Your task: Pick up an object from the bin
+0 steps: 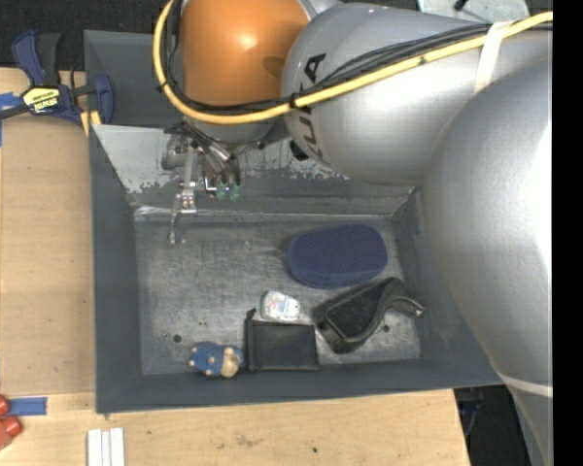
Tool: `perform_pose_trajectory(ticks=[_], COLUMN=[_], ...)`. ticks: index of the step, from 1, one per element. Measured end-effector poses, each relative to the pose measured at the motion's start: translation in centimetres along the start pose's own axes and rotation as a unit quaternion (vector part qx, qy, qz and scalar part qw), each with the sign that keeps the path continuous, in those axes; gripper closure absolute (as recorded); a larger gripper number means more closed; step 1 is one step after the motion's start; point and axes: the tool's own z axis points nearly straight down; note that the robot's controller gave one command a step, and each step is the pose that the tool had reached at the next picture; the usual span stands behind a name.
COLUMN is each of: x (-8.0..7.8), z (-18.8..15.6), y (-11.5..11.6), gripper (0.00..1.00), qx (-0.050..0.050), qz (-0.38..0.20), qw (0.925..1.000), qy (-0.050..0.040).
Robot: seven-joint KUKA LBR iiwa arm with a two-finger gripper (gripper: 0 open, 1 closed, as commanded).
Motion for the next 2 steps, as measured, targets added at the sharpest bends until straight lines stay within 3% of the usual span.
perform_pose_trajectory(ticks=[1, 2], x=[5.3, 1.5], z=[5.1, -5.1], y=[-3.6, -14.0], gripper=[0.00, 0.00], qx=[0.000, 0.001], qz=[0.128, 0.007], qw=[0.9917, 0.9999], qy=[-0.0017, -0.0086])
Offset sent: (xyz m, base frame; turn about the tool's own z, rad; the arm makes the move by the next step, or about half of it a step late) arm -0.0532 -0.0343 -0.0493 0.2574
